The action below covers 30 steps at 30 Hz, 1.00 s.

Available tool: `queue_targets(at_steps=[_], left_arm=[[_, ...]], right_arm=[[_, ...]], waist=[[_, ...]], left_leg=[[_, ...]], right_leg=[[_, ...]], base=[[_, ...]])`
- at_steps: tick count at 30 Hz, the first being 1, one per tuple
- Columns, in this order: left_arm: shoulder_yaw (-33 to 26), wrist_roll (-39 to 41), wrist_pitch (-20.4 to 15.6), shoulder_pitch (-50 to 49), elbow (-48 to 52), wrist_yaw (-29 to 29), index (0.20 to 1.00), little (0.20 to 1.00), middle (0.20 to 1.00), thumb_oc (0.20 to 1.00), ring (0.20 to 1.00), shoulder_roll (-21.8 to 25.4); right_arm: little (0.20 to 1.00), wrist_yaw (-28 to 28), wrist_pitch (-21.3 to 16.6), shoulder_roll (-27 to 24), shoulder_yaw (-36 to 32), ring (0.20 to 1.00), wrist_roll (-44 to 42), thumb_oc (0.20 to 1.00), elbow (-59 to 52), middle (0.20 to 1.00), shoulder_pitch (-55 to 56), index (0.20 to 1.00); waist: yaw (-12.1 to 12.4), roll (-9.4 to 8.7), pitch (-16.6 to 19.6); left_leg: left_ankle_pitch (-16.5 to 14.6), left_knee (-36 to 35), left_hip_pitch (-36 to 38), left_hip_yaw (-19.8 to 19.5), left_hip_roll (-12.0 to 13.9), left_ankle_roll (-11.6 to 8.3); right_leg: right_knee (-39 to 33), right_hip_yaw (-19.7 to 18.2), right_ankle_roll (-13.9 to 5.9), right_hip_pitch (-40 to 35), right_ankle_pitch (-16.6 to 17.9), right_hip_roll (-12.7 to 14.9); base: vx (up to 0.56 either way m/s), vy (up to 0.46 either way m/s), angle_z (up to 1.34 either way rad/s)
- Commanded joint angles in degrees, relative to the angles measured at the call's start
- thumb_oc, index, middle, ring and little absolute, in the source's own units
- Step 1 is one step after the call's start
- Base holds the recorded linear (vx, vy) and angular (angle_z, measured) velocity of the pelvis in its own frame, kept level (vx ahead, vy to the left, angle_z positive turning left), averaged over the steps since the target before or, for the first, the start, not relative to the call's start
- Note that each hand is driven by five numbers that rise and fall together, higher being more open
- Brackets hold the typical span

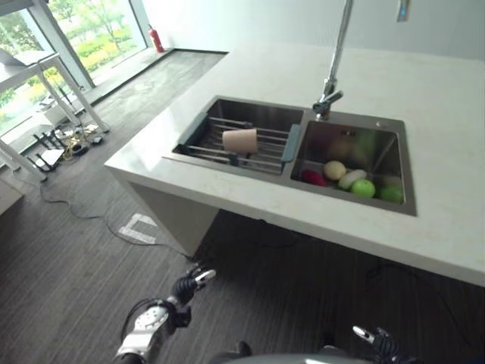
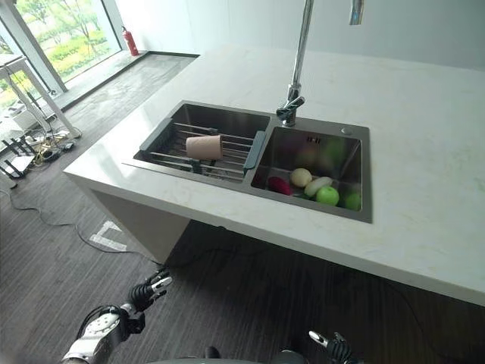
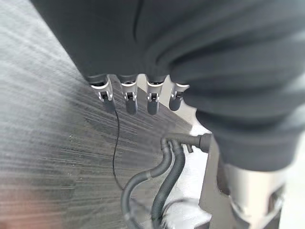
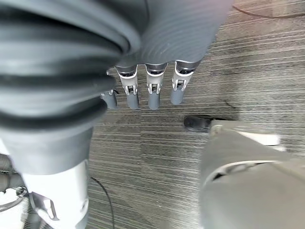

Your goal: Place the dishes in the dishwasher.

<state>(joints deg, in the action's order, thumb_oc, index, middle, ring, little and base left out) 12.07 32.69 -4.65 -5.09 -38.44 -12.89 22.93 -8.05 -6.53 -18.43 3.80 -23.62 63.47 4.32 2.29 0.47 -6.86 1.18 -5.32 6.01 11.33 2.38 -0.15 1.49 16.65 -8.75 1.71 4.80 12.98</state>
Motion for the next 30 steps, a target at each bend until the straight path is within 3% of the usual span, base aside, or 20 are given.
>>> queue_targets(at_steps=[1,6,11,12,14,17,18,19,21,24,25,27,30], left_arm=[[-4.88,3.70,-2.35,3.36,1.26,0.75,1.000,1.000,1.000,1.000,1.000,1.08],[-6.38,3.75,-2.51,3.03,1.17,-0.08,1.000,1.000,1.000,1.000,1.000,0.95],[-5.62,4.67,-3.61,3.45,1.92,1.73,1.000,1.000,1.000,1.000,1.000,0.31],[-6.08,6.51,-3.95,5.16,1.58,2.77,1.000,1.000,1.000,1.000,1.000,0.25],[-7.42,6.61,-3.63,6.36,1.77,3.18,1.000,1.000,1.000,1.000,1.000,0.29],[-7.09,8.04,-4.80,7.53,0.25,3.67,1.000,1.000,1.000,1.000,1.000,-0.37],[-7.04,8.37,-5.81,7.60,-0.30,3.82,1.000,1.000,1.000,1.000,1.000,-1.30],[-6.71,8.02,-6.20,7.58,-0.45,4.50,1.000,1.000,1.000,1.000,1.000,-2.13],[-5.93,6.81,-7.01,7.93,-1.16,5.07,1.000,1.000,1.000,1.000,1.000,-3.39],[-6.36,7.14,-7.40,7.96,-0.88,4.83,1.000,1.000,1.000,1.000,1.000,-3.66],[-6.48,7.56,-7.70,7.62,-0.45,4.81,1.000,1.000,1.000,1.000,1.000,-3.61],[-6.50,8.36,-8.24,6.72,0.30,4.76,1.000,1.000,1.000,1.000,1.000,-3.82],[-6.77,6.74,-8.38,5.98,0.78,3.63,1.000,1.000,1.000,1.000,1.000,-4.30]], right_arm=[[1.000,0.82,-0.03,-0.77,-1.31,1.000,0.35,1.000,0.61,1.000,-2.25,1.000],[1.000,1.89,0.56,-0.61,-1.95,1.000,-0.78,1.000,0.62,1.000,-2.03,1.000],[1.000,2.12,1.63,-0.58,-1.18,1.000,-2.48,1.000,-0.41,1.000,-2.24,1.000],[1.000,2.31,2.05,-0.45,0.00,1.000,-2.03,1.000,-0.70,1.000,-2.91,1.000],[1.000,2.46,2.80,-0.67,0.79,1.000,-1.69,1.000,-0.53,1.000,-3.13,1.000],[1.000,3.22,4.00,-0.91,1.47,1.000,-1.00,1.000,0.75,1.000,-3.06,1.000],[1.000,3.67,4.46,-1.39,2.27,1.000,-0.92,1.000,1.61,1.000,-3.72,1.000],[1.000,4.18,4.93,-1.64,2.49,1.000,-0.42,1.000,1.83,1.000,-4.03,1.000],[1.000,5.72,5.66,-2.31,2.44,1.000,-2.66,1.000,2.61,1.000,-4.14,1.000],[1.000,4.95,5.91,-2.77,1.50,1.000,-1.73,1.000,3.62,1.000,-4.24,1.000],[1.000,4.88,5.53,-2.65,0.70,1.000,-0.17,1.000,4.21,1.000,-3.83,1.000],[1.000,5.43,5.77,-2.64,0.57,1.000,-2.01,1.000,4.75,1.000,-3.85,1.000],[1.000,5.07,5.96,-2.43,-1.05,1.000,-5.33,1.000,5.15,1.000,-3.18,1.000]], waist=[[2.56,0.88,-0.24],[2.67,0.86,0.02],[2.23,0.73,-0.45],[1.47,0.26,-1.51],[1.48,-0.47,-2.47],[0.70,-1.32,-2.51],[1.15,-1.97,-2.19],[1.59,-2.63,-2.09],[2.53,-3.07,-2.69],[3.31,-2.68,-3.54],[3.85,-2.46,-3.84],[5.04,-2.42,-4.12],[5.31,-1.99,-3.61]], left_leg=[[-6.91,1.45,1.19,-0.56,-2.63,2.16],[-7.98,3.94,0.40,-1.11,-3.54,3.39],[-7.94,4.37,0.05,-2.59,-4.38,4.50],[-8.52,4.53,0.81,-3.22,-4.77,4.12],[-10.75,7.70,1.07,-4.29,-5.03,3.91],[-11.68,11.84,0.18,-5.34,-4.90,3.25],[-13.31,16.13,-0.61,-4.83,-4.25,2.26],[-13.93,19.21,-1.93,-4.70,-4.49,1.69],[-11.81,24.91,-7.24,-5.91,-4.68,0.17],[-10.46,23.42,-9.85,-6.37,-5.62,0.22],[-7.62,19.99,-11.38,-5.39,-3.66,-0.84],[-4.03,16.06,-12.70,-7.11,-1.32,-2.31],[-1.42,11.62,-11.50,-6.23,2.14,-3.40]], right_leg=[[7.68,-1.05,-4.24,-0.29,-4.07,2.45],[12.99,-2.25,-3.89,0.53,-4.64,2.52],[21.12,-4.29,-3.32,4.47,-3.83,-0.67],[22.24,-3.12,-3.03,7.84,-2.97,-3.76],[20.96,-1.83,-2.87,8.81,-2.79,-2.77],[16.72,-3.29,-1.27,7.02,-4.23,-5.06],[13.39,-1.85,1.19,4.32,-7.92,-5.85],[11.09,-1.54,1.91,2.58,-8.38,-5.97],[8.39,-2.36,2.99,-0.05,-8.73,-6.85],[6.07,-4.26,3.23,-2.34,-9.10,-8.25],[3.56,-4.08,3.00,-4.74,-9.21,-8.36],[2.04,-4.50,2.83,-6.09,-9.26,-8.39],[2.31,-2.75,2.41,-6.73,-9.93,-7.64]], base=[[-0.01,0.042,-0.05],[-0.01,0.054,0.05],[0.02,-0.008,0.23],[0.10,-0.139,0.20],[0.14,-0.170,-0.04],[0.15,-0.143,0.37],[0.17,-0.111,0.66],[0.19,-0.116,0.60],[0.09,-0.027,0.05],[0.08,0.068,-0.03],[0.12,0.125,0.13],[0.11,0.133,0.19],[0.09,0.203,-0.17]])
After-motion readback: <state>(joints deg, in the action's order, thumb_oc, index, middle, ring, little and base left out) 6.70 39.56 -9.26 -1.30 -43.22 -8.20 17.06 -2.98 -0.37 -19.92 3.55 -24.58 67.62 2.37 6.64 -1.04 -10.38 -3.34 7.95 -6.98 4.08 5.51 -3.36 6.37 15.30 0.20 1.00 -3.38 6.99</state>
